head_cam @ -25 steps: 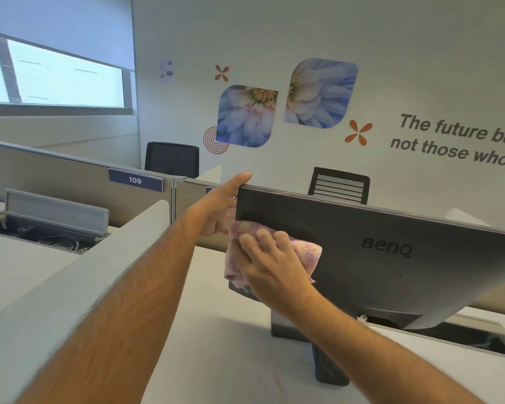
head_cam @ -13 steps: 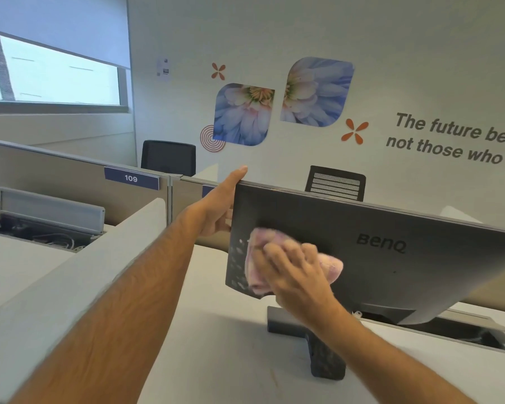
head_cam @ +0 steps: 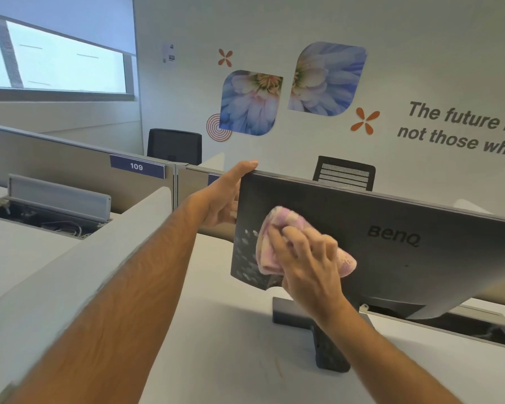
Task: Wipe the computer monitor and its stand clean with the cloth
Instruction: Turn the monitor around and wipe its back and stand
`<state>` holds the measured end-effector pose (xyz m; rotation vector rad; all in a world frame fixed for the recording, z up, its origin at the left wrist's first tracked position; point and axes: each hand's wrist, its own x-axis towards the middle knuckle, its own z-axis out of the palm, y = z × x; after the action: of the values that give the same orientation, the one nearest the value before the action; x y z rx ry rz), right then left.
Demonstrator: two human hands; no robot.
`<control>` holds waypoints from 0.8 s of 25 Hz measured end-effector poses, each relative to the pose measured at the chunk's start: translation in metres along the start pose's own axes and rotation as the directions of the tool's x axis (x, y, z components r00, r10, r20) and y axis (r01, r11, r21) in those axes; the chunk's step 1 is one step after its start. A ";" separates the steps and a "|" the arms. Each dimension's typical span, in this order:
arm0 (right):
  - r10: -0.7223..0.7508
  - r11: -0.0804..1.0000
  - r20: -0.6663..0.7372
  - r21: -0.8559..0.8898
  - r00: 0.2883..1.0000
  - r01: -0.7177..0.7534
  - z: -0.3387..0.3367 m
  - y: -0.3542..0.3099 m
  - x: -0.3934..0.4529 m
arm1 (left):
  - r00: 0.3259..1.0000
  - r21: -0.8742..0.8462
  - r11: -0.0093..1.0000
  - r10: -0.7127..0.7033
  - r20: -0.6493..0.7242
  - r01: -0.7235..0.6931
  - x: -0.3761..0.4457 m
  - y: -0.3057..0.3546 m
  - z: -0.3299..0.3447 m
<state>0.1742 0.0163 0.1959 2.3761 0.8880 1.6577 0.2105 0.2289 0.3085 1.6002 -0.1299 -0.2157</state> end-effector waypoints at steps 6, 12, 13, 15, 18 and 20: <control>-0.200 0.973 0.326 -0.047 0.924 0.227 0.029 -0.025 -0.052 | 0.999 0.006 1.000 -0.008 0.038 0.008 0.004 -0.003 -0.005; -0.016 1.000 0.109 -0.010 0.994 0.017 0.027 -0.023 -0.027 | 0.998 0.013 1.000 -0.023 0.066 0.022 0.006 -0.004 -0.007; -0.048 0.997 0.141 -0.046 0.989 0.055 0.032 -0.026 -0.034 | 0.998 0.011 1.000 -0.025 0.064 0.025 0.007 -0.004 -0.007; -0.145 0.982 0.275 -0.075 0.950 0.172 0.042 -0.035 -0.054 | 0.998 0.002 1.000 -0.027 0.061 0.027 0.007 -0.004 -0.008; -0.172 0.980 0.399 -0.020 0.901 0.196 0.045 -0.043 -0.063 | 0.997 0.002 1.000 -0.025 0.072 0.025 0.008 -0.005 -0.010; -0.146 0.986 0.291 -0.030 0.945 0.161 0.044 -0.043 -0.053 | 0.997 0.001 1.000 -0.025 0.077 0.025 0.009 -0.006 -0.011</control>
<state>0.1835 0.0343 0.1175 2.3623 0.9330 1.2219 0.2212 0.2381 0.3024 1.5949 -0.1689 -0.2967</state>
